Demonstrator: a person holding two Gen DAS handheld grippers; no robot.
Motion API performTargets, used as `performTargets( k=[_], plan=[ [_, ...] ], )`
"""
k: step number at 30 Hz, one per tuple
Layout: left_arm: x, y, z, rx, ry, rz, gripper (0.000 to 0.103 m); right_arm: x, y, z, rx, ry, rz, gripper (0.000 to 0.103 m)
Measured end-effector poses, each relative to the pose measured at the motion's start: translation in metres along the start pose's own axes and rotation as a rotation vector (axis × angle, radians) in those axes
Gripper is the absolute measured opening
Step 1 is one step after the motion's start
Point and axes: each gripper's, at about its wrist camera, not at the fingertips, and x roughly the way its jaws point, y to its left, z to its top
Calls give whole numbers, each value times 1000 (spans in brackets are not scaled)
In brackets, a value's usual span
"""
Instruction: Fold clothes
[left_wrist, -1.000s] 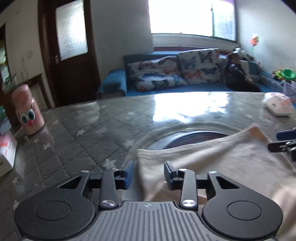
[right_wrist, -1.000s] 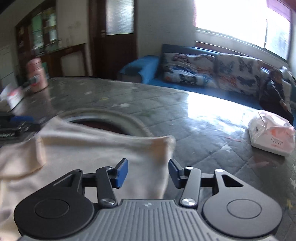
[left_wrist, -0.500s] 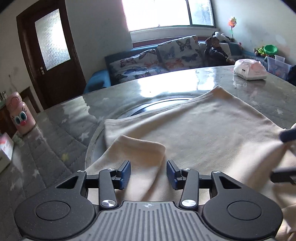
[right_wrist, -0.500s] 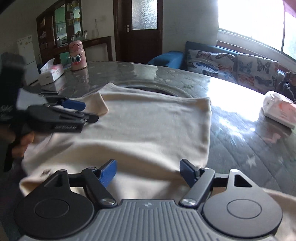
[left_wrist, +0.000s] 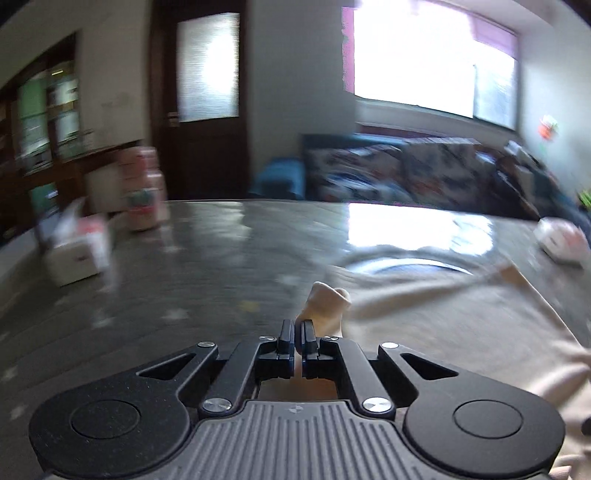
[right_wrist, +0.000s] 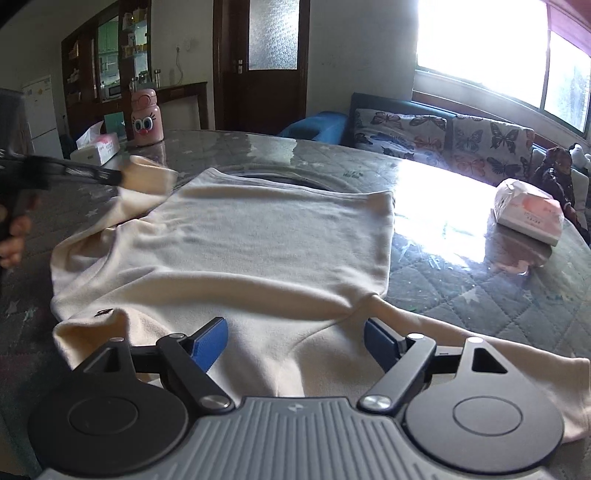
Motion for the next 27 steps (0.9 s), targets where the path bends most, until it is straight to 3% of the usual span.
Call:
performTargets(
  k=[8, 12, 15, 16, 22, 27],
  plan=[
    [-31, 67, -19, -169, -1, 160, 3, -13, 25, -3, -62, -18, 64, 83],
    [-35, 69, -26, -191, 47, 68, 4, -16, 42, -5, -105, -20, 103, 80],
    [-30, 59, -22, -185, 64, -4, 14, -18, 54, -8, -136, -20, 127, 80],
    [-25, 57, -19, -188, 67, -13, 22, -19, 57, -9, -144, -21, 129, 80],
    [10, 50, -2, -239, 95, 6, 39, -24, 62, -12, -156, -24, 130, 80],
    [36, 47, 0, -263, 138, 52, 34, -27, 63, -12, -154, -26, 128, 80]
  ],
)
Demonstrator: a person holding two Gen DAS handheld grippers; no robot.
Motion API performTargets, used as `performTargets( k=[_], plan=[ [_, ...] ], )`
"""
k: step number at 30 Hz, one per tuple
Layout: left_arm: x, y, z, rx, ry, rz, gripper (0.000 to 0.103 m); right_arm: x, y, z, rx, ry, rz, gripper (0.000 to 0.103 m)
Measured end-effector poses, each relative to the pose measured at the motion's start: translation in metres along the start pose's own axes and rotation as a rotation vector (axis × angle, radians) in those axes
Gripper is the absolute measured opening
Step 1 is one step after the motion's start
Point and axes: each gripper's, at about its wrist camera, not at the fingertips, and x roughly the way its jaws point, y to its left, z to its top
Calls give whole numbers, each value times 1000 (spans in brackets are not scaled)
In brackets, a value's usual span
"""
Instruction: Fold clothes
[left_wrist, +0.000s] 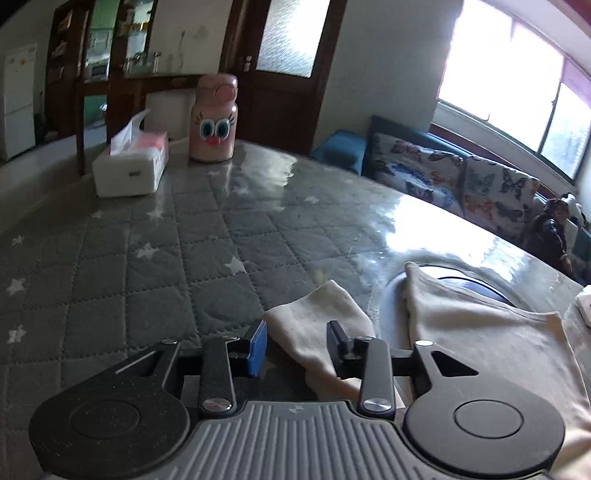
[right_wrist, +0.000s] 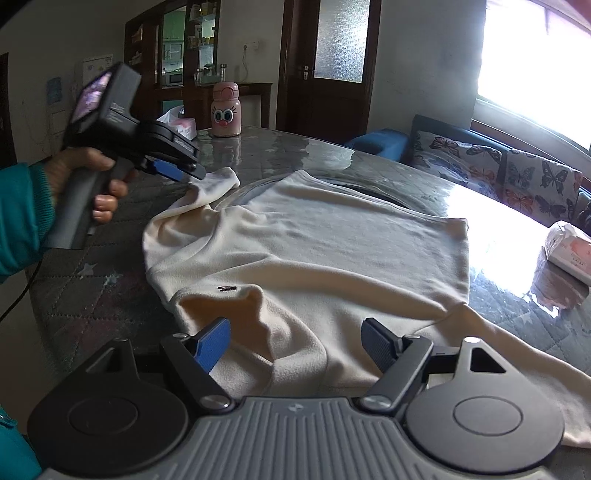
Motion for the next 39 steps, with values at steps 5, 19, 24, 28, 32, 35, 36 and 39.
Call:
performTargets(
  k=[5, 19, 24, 28, 32, 35, 36, 39],
  plan=[
    [-3, 7, -4, -19, -31, 26, 5, -1, 1, 3, -8, -5, 7, 80],
    [-68, 94, -14, -134, -166, 243, 4, -2, -10, 4, 9, 0, 7, 71],
    [-59, 112, -33, -125, -72, 290, 4, 1, -9, 1, 1, 23, 25, 55],
    [-62, 108, -37, -69, -59, 304, 10, 5, -7, -5, -21, 61, 27, 44],
    [-72, 91, -36, 7, -66, 257, 19, -1, -2, -8, -67, 62, 11, 43],
    [-84, 60, -47, 124, -67, 116, 37, -4, 3, -7, -99, 53, 6, 43],
    [-88, 48, -51, 166, -66, 63, 37, -3, 4, -7, -110, 52, 5, 43],
    [-100, 13, -66, 292, -61, -95, 41, 0, 9, -8, -141, 57, -2, 36]
  ],
)
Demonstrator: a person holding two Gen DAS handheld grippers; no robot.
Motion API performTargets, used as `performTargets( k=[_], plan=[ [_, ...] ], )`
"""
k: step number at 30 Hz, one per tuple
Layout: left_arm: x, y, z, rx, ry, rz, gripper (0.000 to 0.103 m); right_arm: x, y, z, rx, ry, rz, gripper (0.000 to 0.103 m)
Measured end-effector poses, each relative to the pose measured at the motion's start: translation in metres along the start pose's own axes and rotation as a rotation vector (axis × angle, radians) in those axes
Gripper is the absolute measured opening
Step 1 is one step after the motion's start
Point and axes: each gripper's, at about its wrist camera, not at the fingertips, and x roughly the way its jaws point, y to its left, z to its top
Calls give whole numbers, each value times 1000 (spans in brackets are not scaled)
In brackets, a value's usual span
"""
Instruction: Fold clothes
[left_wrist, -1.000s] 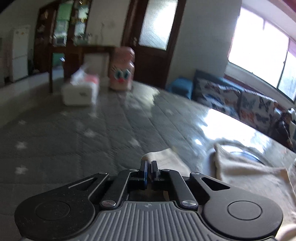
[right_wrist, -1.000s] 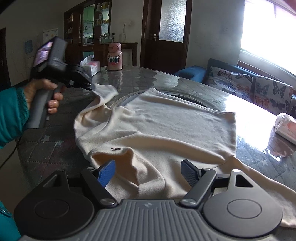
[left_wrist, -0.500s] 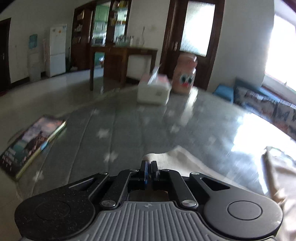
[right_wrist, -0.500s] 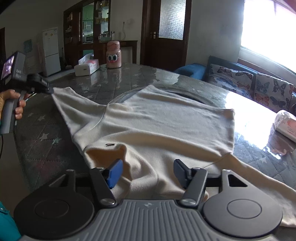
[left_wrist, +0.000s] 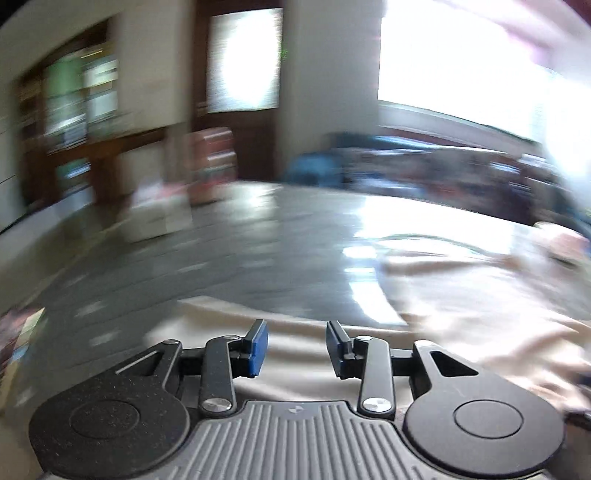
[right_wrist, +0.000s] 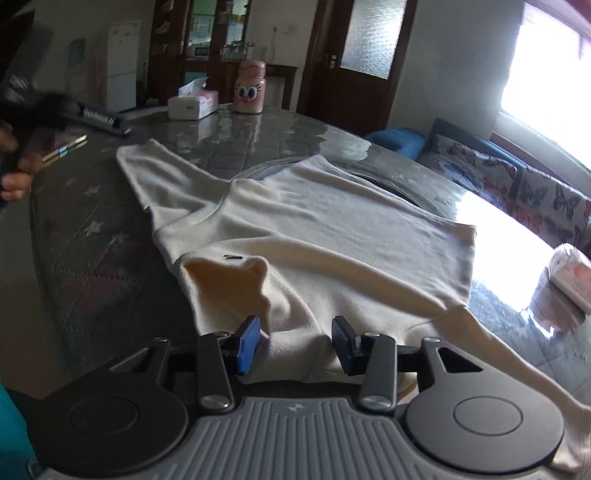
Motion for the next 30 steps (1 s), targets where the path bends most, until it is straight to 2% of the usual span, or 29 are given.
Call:
performTargets(
  k=[3, 4, 8, 13, 15, 16, 18, 22, 26, 30],
  plan=[
    [-9, -39, -3, 121, -13, -162, 45, 1, 2, -2, -7, 7, -7, 25],
    [-12, -51, -4, 162, -17, -215, 45, 0, 2, -2, -4, 5, -6, 14],
    [-22, -100, -9, 316, -31, -415, 48, -9, -2, -5, 23, -11, -8, 9],
    [-15, -115, -21, 397, 9, -455, 47, -20, -7, -10, 46, -14, 5, 8],
    [-7, -115, -28, 402, 42, -471, 36, -21, -7, -13, 48, -4, 15, 8],
    [-3, -115, -32, 400, 66, -479, 28, -21, -8, -15, 51, 3, 21, 8],
    [2, -112, -35, 390, 96, -490, 27, -22, -9, -17, 63, 5, 35, 9],
    [-3, -106, -33, 416, 99, -500, 27, -28, -14, -18, 98, 0, 65, 16],
    [-12, -105, -25, 435, 81, -515, 28, -42, -33, -14, 193, -46, 71, 16],
    [-21, -108, -2, 413, 1, -530, 28, -44, -59, -18, 296, -77, -2, 21]
  ],
)
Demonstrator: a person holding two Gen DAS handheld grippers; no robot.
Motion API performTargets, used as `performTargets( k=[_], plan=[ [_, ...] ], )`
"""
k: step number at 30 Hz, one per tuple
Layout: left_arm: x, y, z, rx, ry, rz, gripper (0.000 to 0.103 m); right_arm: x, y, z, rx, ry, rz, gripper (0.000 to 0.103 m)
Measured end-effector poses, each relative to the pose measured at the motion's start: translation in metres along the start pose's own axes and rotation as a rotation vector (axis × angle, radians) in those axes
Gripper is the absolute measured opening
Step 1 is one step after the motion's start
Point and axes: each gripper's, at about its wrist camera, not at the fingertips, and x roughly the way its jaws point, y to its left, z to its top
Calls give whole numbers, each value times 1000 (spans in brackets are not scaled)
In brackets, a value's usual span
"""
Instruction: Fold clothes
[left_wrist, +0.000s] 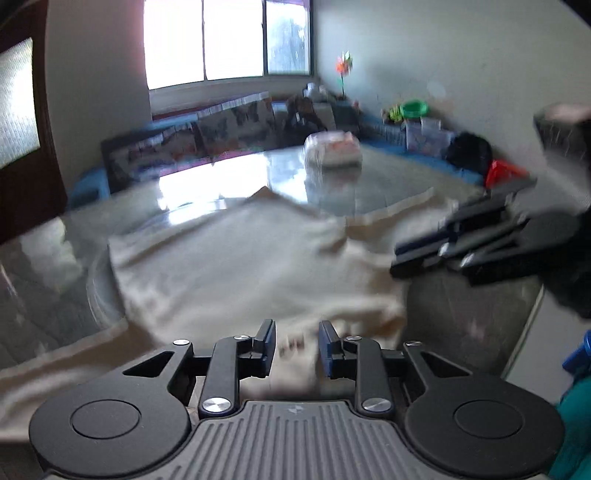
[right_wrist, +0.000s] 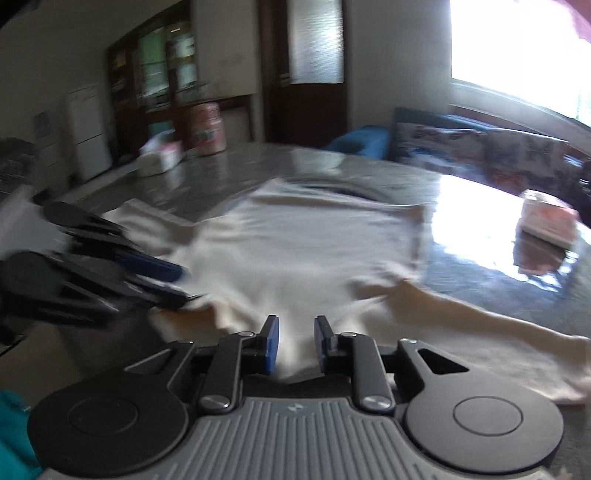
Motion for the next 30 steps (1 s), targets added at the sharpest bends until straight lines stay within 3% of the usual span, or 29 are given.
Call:
performTargets(
  k=[5, 10, 13, 16, 24, 30],
  plan=[
    [18, -4, 26, -38, -50, -16, 29, 13, -27, -11, 98, 17, -78, 21],
    [63, -19, 31, -87, -8, -33, 29, 14, -33, -28, 121, 32, -76, 26],
    [82, -30, 28, -90, 14, -43, 29, -1, -43, -31, 174, -6, -65, 30],
    [90, -38, 24, -80, 37, -67, 29, -17, -63, -31, 214, -53, -160, 35],
    [94, -54, 12, -49, 53, -81, 31, -27, -152, -51, 424, -37, -566, 44],
    [93, -57, 11, -38, 52, -73, 36, -19, -178, -55, 471, -32, -608, 49]
  ],
)
